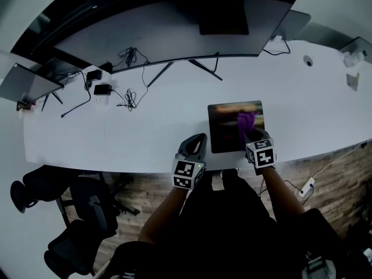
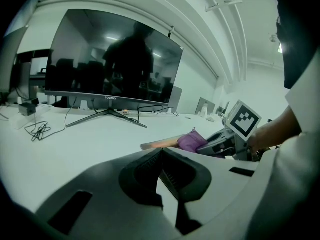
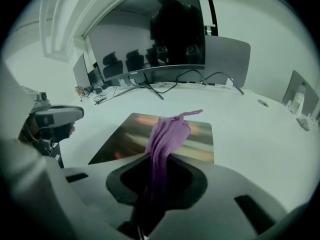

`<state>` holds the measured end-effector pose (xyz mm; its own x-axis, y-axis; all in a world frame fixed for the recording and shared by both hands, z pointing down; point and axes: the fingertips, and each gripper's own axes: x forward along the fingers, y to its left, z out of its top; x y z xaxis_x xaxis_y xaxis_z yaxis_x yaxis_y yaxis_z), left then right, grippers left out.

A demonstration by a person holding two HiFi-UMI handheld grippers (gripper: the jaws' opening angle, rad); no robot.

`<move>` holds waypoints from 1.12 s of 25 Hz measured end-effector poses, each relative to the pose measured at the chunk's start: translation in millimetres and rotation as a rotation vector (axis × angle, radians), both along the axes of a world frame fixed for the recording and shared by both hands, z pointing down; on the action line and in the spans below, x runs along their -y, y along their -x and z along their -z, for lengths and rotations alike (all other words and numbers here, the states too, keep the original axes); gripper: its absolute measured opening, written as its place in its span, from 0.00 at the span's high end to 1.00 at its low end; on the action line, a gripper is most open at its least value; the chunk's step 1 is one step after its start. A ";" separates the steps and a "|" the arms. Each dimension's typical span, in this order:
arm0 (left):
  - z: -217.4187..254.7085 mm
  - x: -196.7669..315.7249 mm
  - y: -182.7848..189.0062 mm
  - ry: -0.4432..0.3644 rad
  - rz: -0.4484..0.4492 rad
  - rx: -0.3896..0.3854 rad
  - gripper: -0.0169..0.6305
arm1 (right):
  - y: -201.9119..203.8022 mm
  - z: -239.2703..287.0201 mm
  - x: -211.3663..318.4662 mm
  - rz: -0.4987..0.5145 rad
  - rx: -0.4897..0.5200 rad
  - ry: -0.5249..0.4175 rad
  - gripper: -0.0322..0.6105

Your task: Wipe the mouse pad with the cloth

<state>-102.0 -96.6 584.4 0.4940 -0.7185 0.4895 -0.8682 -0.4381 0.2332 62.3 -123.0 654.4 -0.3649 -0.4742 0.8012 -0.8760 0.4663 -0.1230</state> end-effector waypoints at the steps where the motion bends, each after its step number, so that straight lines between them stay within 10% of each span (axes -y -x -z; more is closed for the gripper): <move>1: -0.7 -0.1 -1.3 0.001 -0.002 0.003 0.94 | -3.4 0.1 -0.1 -0.005 -0.004 -0.001 0.84; 28: 23.0 8.4 -38.9 -0.053 -0.025 0.015 0.94 | -80.5 -2.3 7.6 -0.079 -0.146 0.013 0.84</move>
<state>-63.1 -105.0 561.4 0.5049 -0.7314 0.4584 -0.8601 -0.4711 0.1958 142.8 -130.6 656.7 -0.2063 -0.4864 0.8490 -0.9189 0.3946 0.0027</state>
